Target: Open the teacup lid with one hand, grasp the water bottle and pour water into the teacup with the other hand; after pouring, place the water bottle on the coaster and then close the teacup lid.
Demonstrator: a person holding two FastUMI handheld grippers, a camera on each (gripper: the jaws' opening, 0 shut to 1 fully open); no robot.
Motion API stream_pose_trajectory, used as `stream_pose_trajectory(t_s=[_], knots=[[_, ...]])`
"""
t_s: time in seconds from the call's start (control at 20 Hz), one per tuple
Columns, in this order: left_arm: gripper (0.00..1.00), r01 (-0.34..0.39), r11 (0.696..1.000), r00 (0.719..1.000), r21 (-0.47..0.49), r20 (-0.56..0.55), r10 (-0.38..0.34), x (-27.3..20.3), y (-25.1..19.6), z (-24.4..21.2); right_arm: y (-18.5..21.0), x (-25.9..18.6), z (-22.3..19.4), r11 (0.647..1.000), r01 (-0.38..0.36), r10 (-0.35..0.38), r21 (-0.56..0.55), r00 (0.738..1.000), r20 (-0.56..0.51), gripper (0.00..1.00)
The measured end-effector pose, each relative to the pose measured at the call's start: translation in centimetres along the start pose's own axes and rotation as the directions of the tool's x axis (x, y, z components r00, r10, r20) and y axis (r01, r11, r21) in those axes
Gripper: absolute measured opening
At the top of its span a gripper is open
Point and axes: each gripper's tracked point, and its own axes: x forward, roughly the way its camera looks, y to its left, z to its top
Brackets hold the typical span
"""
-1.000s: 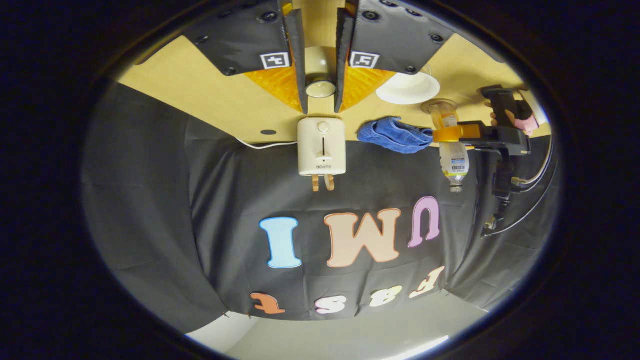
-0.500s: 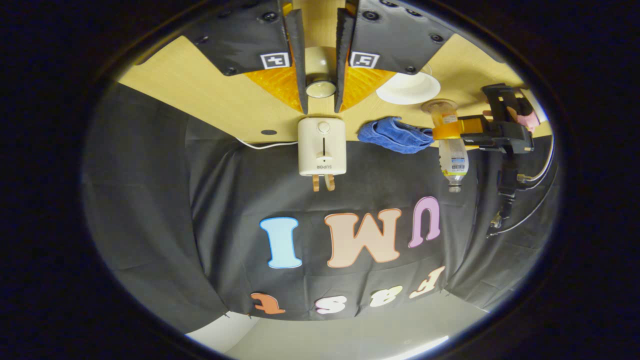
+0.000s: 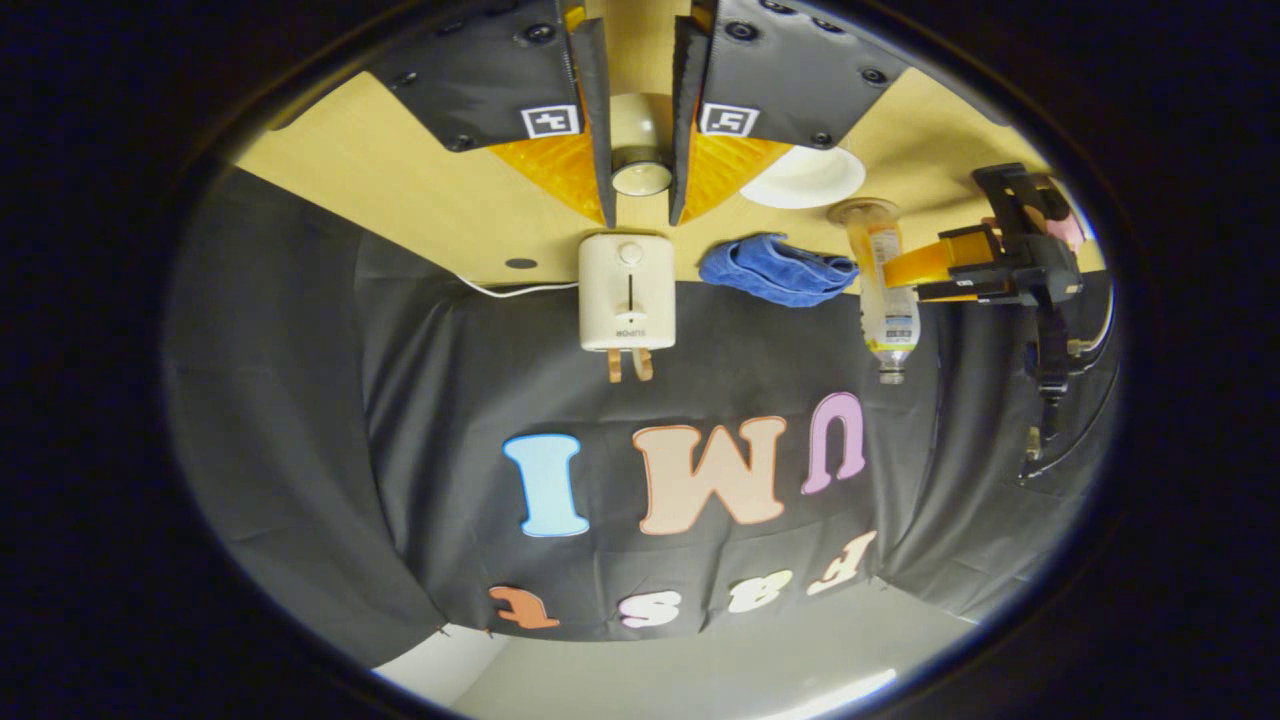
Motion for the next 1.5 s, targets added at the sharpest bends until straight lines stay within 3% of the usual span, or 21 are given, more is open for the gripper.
stream_pose_trajectory(t_s=[0.2, 0.45, 0.7, 1.0, 1.5], knots=[[0.94, -0.04, 0.999, 0.999, 0.004, 0.005, 0.04, -2.6, 1.3, 0.2, 1.2, 0.2, -0.1, 0.999, -0.043, 0.043, 0.001, 0.999, -0.003, 0.29], [0.94, -0.152, 0.988, 0.988, 0.003, 0.002, 0.152, -6.2, 4.6, 0.0, 4.1, 1.1, -0.2, 0.989, -0.147, 0.147, 0.004, 0.989, -0.009, 0.29], [0.94, -0.281, 0.96, 0.96, 0.006, 0.002, 0.281, -8.6, 7.3, 0.2, 7.8, 2.4, -0.4, 0.967, -0.256, 0.256, 0.005, 0.967, -0.016, 0.3], [0.94, -0.292, 0.956, 0.956, 0.008, 0.003, 0.292, -9.0, 7.3, 0.2, 10.1, 3.4, -1.2, 0.948, -0.319, 0.318, -0.001, 0.946, -0.067, 0.3], [0.94, -0.287, 0.958, 0.958, 0.007, 0.002, 0.287, -8.9, 7.2, 0.3, 11.5, 3.6, -2.7, 0.937, -0.348, 0.338, -0.037, 0.927, -0.163, 0.3]])
